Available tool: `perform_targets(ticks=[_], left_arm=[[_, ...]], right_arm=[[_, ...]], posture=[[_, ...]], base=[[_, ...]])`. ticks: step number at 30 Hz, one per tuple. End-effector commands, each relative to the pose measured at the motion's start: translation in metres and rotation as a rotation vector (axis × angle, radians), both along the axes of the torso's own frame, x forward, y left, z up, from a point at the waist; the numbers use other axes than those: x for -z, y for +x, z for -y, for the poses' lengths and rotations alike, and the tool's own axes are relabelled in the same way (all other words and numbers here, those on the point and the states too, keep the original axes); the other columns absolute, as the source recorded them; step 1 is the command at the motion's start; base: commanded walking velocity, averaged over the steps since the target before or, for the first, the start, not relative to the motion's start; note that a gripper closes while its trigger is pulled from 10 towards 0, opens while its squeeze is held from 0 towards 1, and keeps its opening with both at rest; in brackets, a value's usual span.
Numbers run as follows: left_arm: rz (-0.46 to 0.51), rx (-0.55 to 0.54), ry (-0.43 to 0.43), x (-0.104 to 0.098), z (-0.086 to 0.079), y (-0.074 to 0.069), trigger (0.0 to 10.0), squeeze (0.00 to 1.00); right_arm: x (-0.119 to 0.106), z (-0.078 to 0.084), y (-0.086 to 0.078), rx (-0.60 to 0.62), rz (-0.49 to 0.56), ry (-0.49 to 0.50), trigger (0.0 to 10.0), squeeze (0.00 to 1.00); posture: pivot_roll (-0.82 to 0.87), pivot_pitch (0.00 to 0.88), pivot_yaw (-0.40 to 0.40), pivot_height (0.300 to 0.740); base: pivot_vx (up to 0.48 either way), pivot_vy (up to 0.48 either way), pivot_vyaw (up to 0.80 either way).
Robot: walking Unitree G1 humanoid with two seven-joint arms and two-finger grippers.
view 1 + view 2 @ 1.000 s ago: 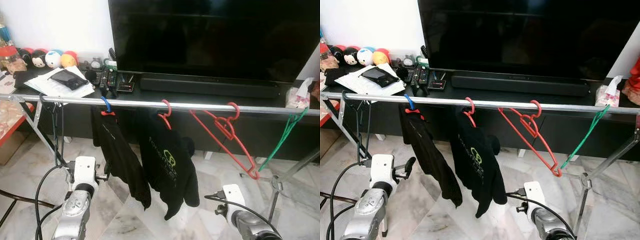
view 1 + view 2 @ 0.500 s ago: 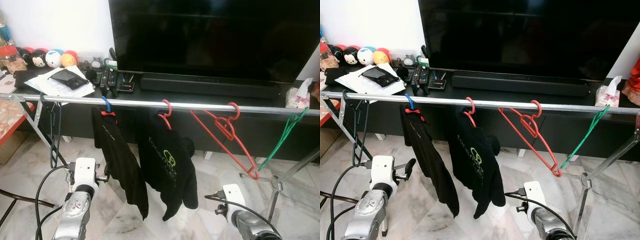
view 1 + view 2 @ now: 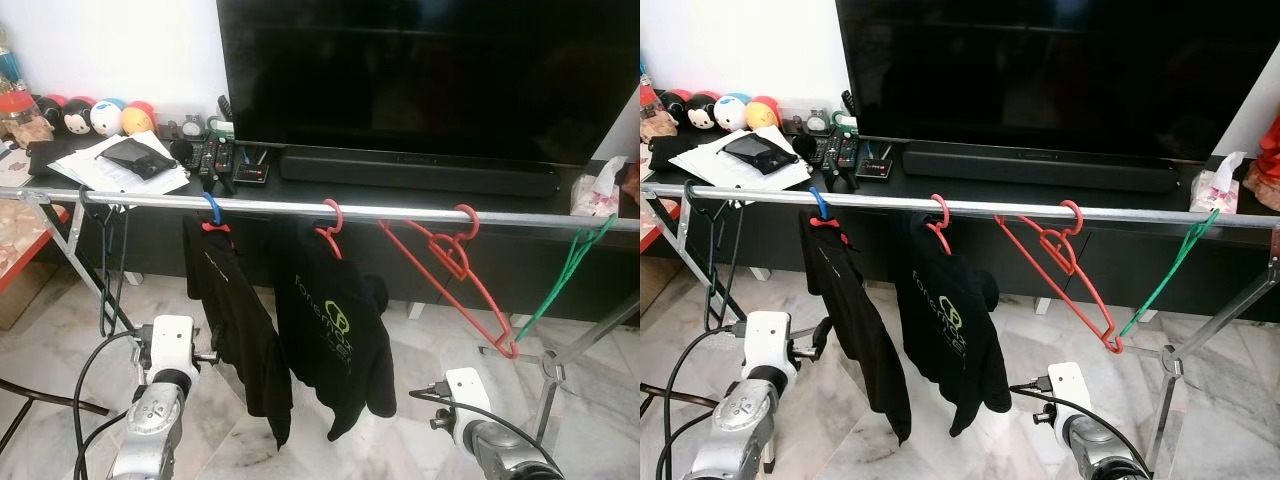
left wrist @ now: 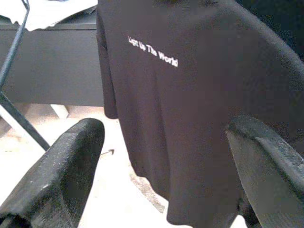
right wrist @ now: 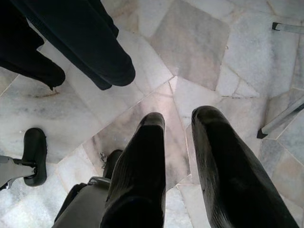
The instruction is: Hang hanger
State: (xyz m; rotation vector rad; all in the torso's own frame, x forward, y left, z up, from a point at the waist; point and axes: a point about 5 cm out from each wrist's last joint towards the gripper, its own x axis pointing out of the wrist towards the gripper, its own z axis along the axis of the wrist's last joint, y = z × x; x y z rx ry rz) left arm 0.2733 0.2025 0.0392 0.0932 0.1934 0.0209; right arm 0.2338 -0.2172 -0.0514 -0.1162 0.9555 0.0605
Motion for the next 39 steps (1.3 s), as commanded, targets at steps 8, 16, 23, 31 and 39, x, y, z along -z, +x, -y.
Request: perform_targets(ticks=[8, 16, 23, 31, 39], left_arm=[[0.011, 0.013, -0.001, -0.003, 0.003, 0.002, 10.0, 0.0], [0.01, 0.014, -0.004, -0.002, 0.003, 0.003, 10.0, 0.0], [0.005, 0.016, -0.003, -0.001, 0.004, 0.003, 10.0, 0.0], [-0.018, 0.021, -0.001, 0.002, 0.003, 0.003, 10.0, 0.0], [-0.137, 0.037, 0.039, 0.02, 0.008, 0.01, 10.0, 0.0]], right_arm=[[0.0, 0.002, 0.0, 0.014, 0.006, -0.002, 10.0, 0.0], [0.0, 0.002, 0.0, 0.025, 0.009, -0.003, 10.0, 0.0], [0.0, 0.004, -0.001, 0.038, 0.001, -0.015, 10.0, 0.0], [0.0, 0.004, -0.001, 0.03, -0.006, -0.017, 10.0, 0.0], [0.0, 0.004, -0.001, 0.028, -0.007, -0.022, 10.0, 0.0]], posture=[[-0.08, 0.0, -0.048, 0.74], [-0.08, 0.0, -0.048, 0.74], [-0.08, 0.0, -0.049, 0.74], [-0.08, 0.0, -0.049, 0.74], [-0.08, 0.0, -0.049, 0.74]], base=[[-0.352, 0.0, 0.0], [-0.353, 0.0, 0.0], [-0.355, 0.0, 0.0], [-0.362, 0.0, -0.59], [-0.26, 0.0, -0.65]])
